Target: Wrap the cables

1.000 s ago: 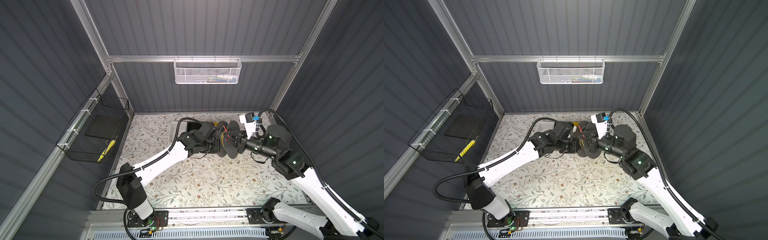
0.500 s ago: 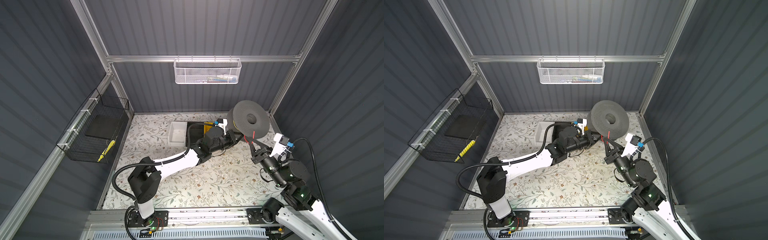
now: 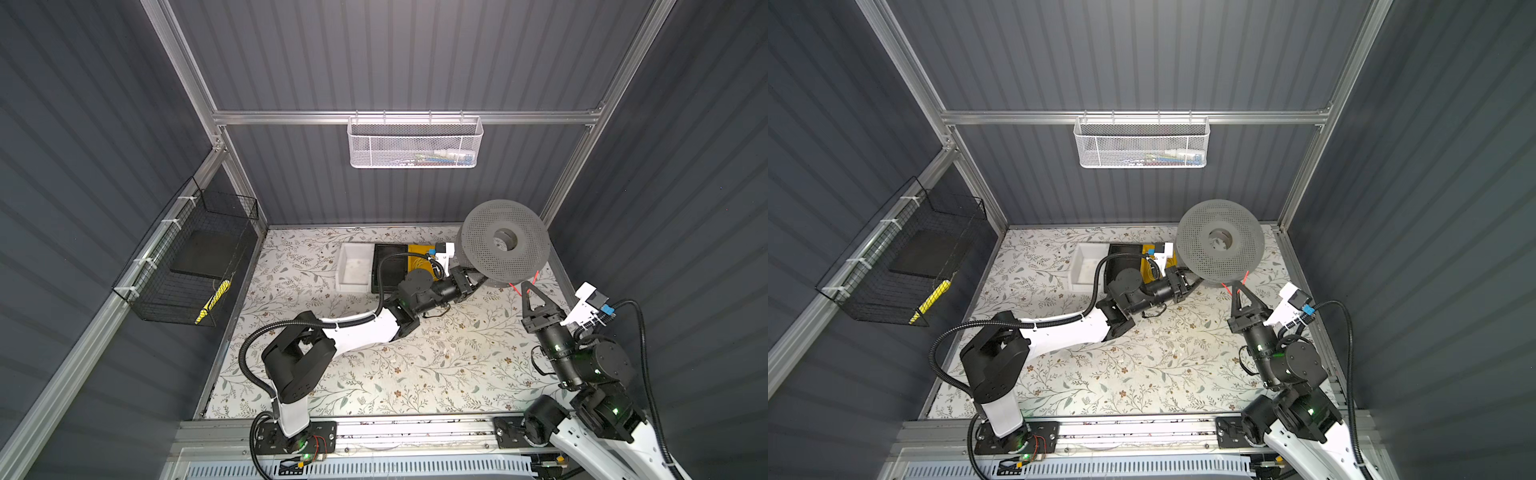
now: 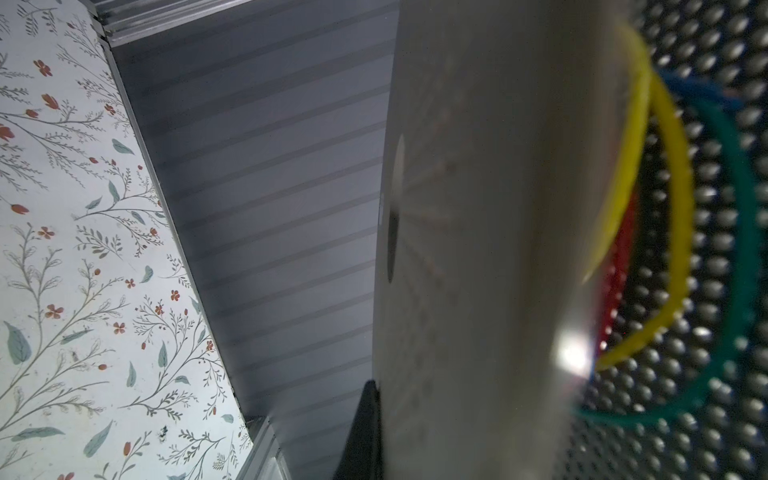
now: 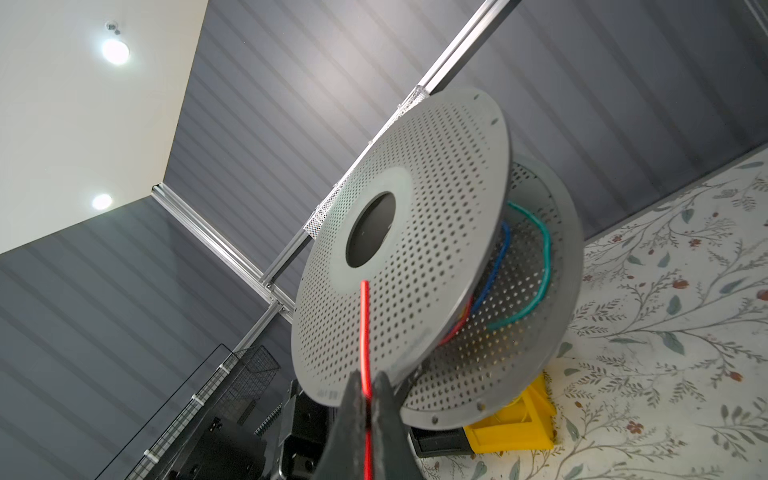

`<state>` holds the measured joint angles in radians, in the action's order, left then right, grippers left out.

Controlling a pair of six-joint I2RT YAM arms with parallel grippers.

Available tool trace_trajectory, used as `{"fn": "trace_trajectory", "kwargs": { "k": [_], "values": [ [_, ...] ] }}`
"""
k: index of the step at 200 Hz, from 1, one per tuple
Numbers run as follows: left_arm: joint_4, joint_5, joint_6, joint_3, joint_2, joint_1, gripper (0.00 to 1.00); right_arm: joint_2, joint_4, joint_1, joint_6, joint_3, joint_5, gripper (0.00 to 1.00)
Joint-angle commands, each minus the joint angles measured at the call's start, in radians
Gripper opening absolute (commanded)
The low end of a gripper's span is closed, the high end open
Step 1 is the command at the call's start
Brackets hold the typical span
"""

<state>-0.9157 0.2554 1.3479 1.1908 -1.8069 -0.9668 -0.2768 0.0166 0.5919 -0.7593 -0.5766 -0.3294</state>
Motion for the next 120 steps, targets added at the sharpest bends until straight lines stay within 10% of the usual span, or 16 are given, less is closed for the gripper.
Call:
{"fn": "trace_trajectory", "kwargs": {
  "k": [1, 120],
  "values": [
    [-0.304, -0.250, 0.100, 0.028, 0.046, 0.103, 0.00, 0.068, -0.061, -0.021, -0.036, -0.056, -0.110, 0.00],
    [-0.439, -0.226, 0.122, 0.018, 0.041, 0.096, 0.00, 0.133, 0.242, -0.025, -0.188, 0.110, -0.282, 0.00]
  ]
}}
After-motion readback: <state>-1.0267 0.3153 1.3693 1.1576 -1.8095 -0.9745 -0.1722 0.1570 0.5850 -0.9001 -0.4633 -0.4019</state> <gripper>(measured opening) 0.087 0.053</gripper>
